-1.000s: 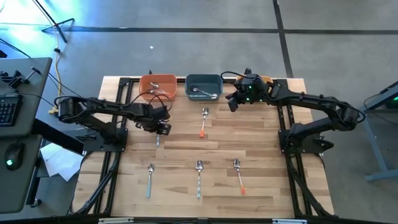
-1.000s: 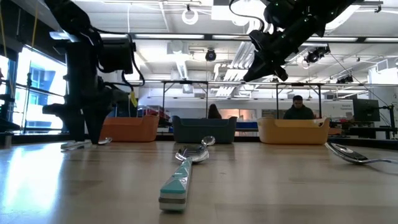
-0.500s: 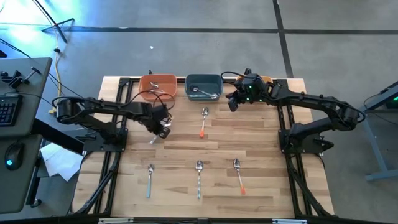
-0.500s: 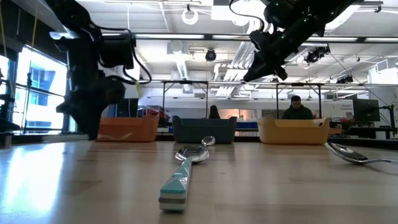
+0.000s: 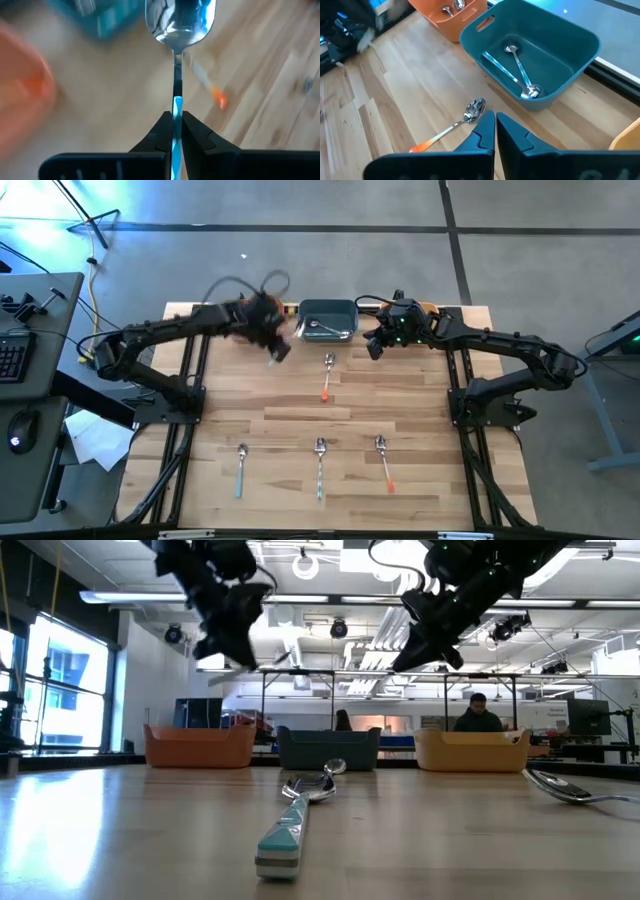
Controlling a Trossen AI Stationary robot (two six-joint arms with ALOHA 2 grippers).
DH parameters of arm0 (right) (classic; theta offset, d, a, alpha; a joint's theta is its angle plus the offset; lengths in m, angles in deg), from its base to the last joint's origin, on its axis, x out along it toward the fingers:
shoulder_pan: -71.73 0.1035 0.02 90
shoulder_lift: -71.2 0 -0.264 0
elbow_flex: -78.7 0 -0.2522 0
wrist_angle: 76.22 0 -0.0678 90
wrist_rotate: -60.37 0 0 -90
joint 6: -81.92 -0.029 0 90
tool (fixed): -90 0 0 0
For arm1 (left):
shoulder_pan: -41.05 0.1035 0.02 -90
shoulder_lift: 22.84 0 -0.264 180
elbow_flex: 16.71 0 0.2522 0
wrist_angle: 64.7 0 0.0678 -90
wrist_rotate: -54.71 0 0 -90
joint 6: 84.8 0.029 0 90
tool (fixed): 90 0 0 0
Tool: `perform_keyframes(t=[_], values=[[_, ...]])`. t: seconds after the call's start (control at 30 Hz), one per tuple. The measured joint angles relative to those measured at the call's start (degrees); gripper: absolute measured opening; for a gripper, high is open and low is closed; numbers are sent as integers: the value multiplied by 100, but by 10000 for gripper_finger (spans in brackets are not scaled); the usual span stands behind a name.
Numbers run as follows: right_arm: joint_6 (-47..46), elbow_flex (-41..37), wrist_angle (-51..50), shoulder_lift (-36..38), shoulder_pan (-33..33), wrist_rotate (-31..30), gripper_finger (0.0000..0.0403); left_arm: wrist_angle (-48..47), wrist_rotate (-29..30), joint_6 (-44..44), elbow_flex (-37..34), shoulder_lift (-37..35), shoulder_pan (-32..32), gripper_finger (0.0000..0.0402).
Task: Sort silverware by color (type)
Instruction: Put the white spoon into the blue bin
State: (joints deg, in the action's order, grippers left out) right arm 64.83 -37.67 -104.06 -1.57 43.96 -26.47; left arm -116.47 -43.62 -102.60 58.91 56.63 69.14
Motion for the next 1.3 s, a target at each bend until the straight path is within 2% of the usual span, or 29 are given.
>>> perform_keyframes(t=[0.17, 0.37, 0.57, 0.87, 1.13, 1.3], values=[[-93, 0, -88, 2, 0, 2, 2, -12, -82, 893, 1107, 406, 562, 6], [-215, 0, -116, 1, 0, -24, 2, 105, -325, 1938, 2205, 1406, 891, 6], [-441, 0, -116, 1, 0, -910, 2, 187, -332, 2791, 3096, 2446, 906, 6], [-970, 0, -68, 1, 0, -974, 2, 506, -333, 3088, 3230, 3641, 904, 6], [-941, -2, 58, 0, 0, -973, 2, 1017, -197, 2954, 3240, 4232, 904, 6], [-518, -2, 273, 0, -44, -974, 2, 994, -205, 3005, 3236, 4593, 904, 6]])
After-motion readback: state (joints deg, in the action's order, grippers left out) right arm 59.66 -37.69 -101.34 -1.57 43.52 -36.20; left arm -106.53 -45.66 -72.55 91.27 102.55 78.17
